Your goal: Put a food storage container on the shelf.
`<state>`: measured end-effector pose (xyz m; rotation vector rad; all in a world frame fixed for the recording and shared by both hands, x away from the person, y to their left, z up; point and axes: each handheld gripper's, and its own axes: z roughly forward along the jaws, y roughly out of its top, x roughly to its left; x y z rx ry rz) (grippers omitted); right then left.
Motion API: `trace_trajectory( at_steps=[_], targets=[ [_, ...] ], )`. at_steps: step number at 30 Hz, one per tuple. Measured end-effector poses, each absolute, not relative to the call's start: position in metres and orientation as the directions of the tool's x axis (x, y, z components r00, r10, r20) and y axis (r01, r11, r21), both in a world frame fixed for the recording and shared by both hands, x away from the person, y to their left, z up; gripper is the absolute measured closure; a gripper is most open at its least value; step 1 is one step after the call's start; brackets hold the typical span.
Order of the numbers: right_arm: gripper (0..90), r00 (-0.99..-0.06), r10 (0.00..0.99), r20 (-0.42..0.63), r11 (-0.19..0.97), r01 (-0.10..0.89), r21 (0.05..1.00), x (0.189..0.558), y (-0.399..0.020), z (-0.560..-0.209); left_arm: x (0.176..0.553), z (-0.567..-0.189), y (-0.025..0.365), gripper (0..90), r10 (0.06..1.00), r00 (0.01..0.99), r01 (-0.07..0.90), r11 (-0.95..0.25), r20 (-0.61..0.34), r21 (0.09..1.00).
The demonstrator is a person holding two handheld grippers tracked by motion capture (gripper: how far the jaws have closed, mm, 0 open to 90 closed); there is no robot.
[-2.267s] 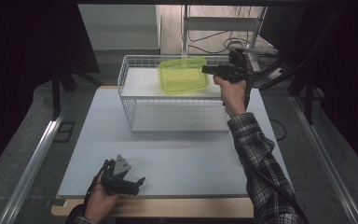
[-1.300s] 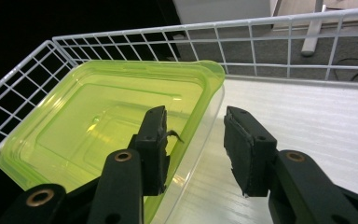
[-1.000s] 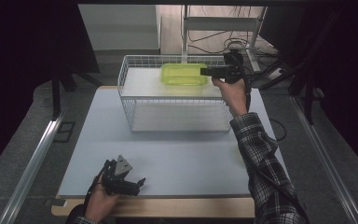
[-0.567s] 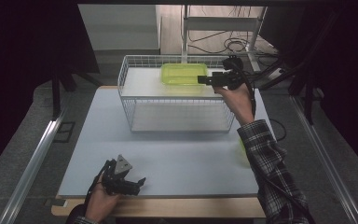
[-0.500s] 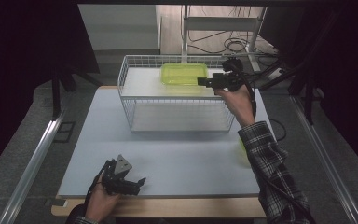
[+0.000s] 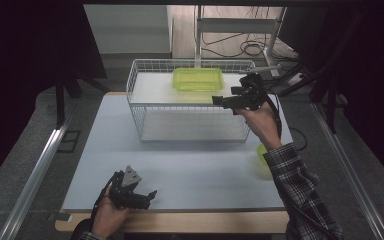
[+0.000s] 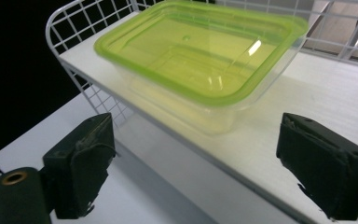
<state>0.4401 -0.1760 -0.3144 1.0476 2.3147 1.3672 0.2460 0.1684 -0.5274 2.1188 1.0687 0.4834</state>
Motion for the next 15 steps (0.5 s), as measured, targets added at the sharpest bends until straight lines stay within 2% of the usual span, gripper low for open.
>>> trace_trajectory(
  at_steps=[15],
  targets=[
    [4.4, -0.742, 0.665, 0.079, 0.370, 0.420, 0.829, 0.411, -0.188, -0.341, 0.244, -0.526, 0.169, 3.3, 0.810, 0.584, 0.504, -0.421, 0.061, 0.754]
  ],
)
